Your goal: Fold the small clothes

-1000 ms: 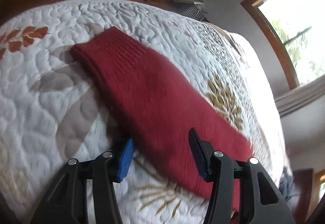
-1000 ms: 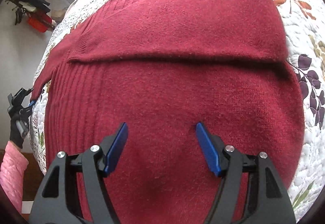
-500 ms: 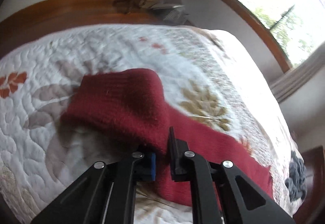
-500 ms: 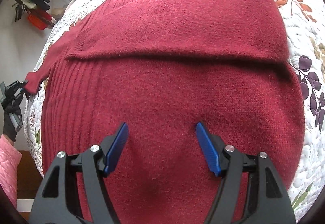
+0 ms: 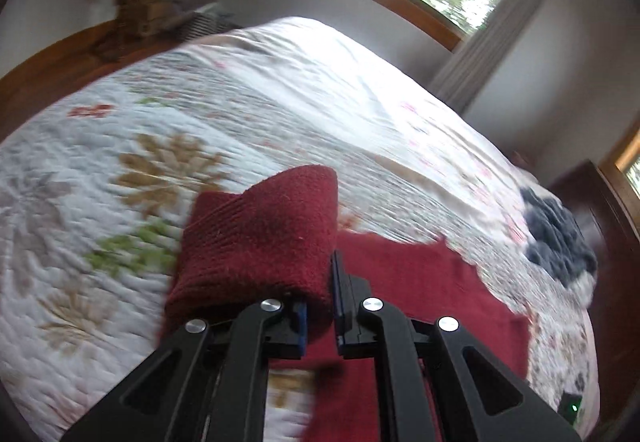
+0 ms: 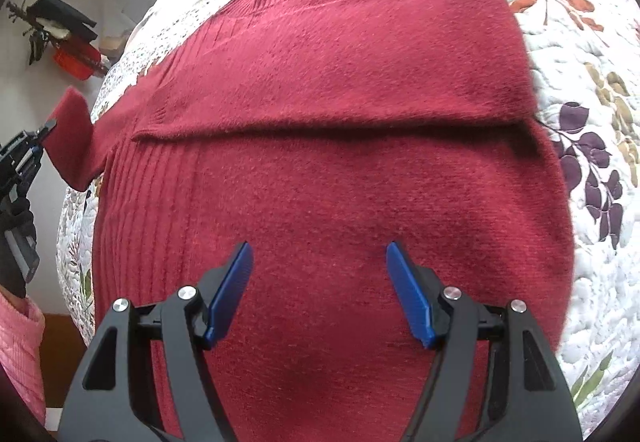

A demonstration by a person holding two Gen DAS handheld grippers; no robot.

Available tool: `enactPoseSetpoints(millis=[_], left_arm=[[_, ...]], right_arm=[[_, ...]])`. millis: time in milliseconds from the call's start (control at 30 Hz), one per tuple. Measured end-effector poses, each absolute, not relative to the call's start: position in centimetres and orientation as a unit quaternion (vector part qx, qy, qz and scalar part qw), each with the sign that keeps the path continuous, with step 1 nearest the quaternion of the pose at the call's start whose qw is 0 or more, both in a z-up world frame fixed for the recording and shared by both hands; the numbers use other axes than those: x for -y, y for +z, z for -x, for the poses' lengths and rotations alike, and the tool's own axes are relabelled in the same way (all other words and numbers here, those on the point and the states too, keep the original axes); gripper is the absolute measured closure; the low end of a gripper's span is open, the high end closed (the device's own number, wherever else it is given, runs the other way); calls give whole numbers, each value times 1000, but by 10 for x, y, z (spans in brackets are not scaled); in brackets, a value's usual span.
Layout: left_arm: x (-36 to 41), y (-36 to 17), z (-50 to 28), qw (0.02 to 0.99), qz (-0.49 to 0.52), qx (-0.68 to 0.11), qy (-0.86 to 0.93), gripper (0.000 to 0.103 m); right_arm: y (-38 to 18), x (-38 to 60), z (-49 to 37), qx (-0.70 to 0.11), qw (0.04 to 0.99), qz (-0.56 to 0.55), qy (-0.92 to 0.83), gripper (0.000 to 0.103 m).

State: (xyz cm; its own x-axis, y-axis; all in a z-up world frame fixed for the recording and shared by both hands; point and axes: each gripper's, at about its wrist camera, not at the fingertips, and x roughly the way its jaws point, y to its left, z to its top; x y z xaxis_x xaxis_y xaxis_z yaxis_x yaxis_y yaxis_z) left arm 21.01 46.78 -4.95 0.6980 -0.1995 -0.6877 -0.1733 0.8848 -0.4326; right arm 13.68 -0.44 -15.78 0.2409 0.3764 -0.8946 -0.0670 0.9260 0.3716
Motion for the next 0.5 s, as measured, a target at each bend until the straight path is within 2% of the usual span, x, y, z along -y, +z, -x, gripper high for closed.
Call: enactPoseSetpoints(millis=[233,500], left_arm=[[-376,-52,-226,886,221,-400,-75,94],[-316,-73,-235,876,211,-422,-100,94]], right_arm=[[-157,14,-138,-593,779,-148,141,34],[-157,26,-137,-590,780,-156,136,34]])
